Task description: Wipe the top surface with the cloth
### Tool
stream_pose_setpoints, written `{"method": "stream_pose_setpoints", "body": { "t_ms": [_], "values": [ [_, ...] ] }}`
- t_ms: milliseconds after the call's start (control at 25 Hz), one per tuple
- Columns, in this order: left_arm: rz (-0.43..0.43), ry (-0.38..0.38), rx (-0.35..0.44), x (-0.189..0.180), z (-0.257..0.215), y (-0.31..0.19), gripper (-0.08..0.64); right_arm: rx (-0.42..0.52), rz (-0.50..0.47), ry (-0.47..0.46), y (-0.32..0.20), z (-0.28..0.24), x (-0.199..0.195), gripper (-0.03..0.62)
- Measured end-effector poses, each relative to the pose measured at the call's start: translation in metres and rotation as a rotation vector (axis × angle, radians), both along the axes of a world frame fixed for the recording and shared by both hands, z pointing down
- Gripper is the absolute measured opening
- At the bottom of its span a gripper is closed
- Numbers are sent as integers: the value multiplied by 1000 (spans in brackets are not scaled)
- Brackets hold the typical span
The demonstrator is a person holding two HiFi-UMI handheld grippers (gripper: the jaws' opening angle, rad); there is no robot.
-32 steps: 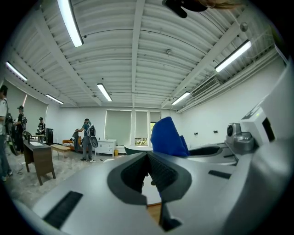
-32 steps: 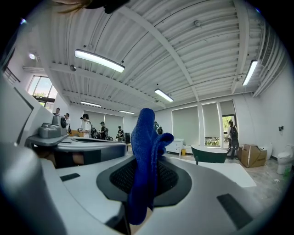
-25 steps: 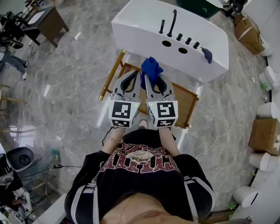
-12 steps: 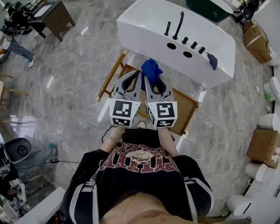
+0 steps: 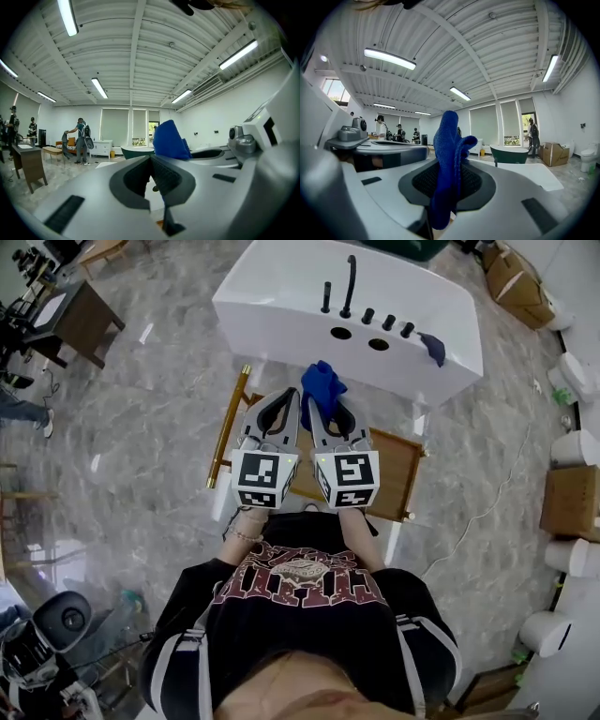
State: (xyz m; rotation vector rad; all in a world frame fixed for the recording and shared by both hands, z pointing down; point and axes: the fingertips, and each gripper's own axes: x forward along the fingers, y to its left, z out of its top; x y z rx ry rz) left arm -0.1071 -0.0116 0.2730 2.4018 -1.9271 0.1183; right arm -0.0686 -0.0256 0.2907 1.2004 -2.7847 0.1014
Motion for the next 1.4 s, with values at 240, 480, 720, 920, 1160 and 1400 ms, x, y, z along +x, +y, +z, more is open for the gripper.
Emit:
{"method": "stream_pose_setpoints", "body": {
  "t_ms": [240, 480, 720, 920, 1160, 1400],
  "values": [
    [86, 20, -7, -46, 3, -27, 48, 1, 86, 25, -21, 0, -45, 89],
    [158, 38, -40, -94, 18, -41, 48, -15, 159, 52, -32, 10, -93, 88],
    [240, 52, -53, -120, 32, -53, 48, -27, 239, 69, -41, 22, -118, 88],
    [267, 20, -75, -123, 47, -68, 48, -55, 290, 90, -55, 37, -114, 89],
    [247, 52, -107, -100, 63, -87, 48, -77, 285, 117, -78, 47, -87, 89],
    [146, 47, -109, -66, 75, -106, 48, -90, 201, 125, -102, 61, -55, 89]
  ]
}}
